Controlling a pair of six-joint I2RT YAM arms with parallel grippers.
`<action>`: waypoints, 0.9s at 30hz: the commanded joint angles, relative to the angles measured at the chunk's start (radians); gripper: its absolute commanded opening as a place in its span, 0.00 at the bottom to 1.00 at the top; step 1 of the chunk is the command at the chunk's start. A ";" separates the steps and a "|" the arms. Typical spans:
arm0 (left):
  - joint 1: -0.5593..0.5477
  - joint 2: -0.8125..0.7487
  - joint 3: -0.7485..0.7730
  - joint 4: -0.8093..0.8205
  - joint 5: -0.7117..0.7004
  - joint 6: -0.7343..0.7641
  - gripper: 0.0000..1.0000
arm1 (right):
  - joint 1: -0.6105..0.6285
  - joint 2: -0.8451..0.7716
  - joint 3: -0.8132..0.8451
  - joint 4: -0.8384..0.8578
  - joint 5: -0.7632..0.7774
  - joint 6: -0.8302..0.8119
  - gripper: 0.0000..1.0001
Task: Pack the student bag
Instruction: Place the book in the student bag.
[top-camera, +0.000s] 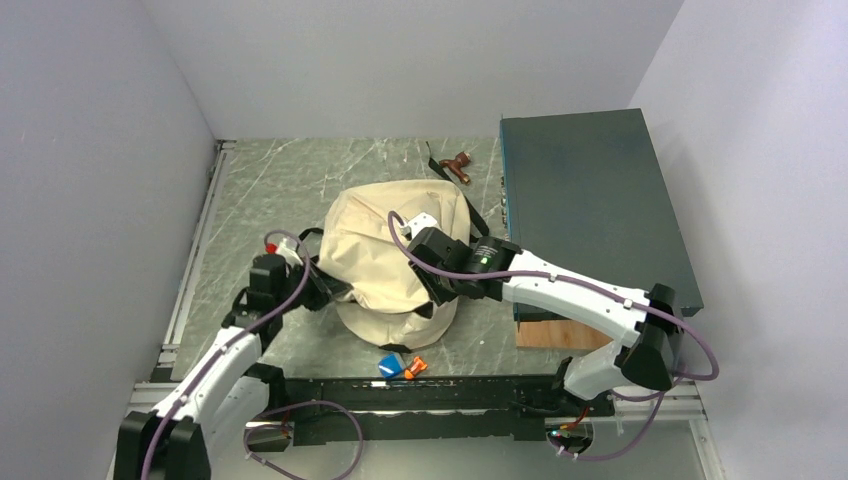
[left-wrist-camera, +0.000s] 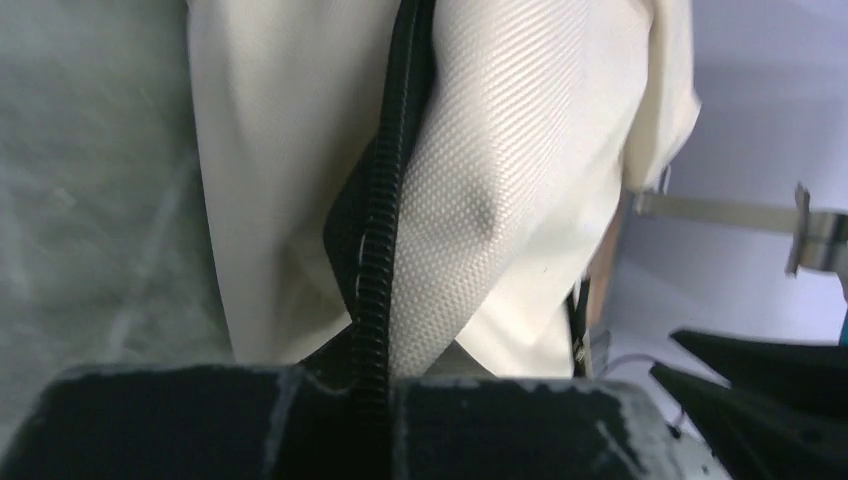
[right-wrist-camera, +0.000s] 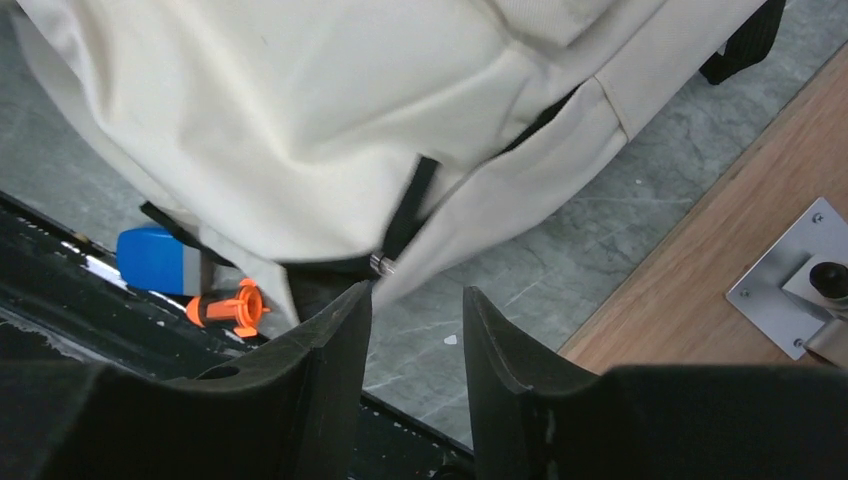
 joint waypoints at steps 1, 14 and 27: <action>0.143 0.084 0.205 -0.096 -0.086 0.249 0.00 | -0.003 0.006 0.056 0.043 -0.016 -0.006 0.40; 0.174 0.093 0.116 0.109 0.327 0.148 0.00 | 0.029 -0.002 0.043 0.233 -0.249 -0.392 0.62; 0.174 0.050 0.111 0.145 0.378 0.054 0.01 | 0.016 0.097 0.153 0.043 0.028 0.325 0.73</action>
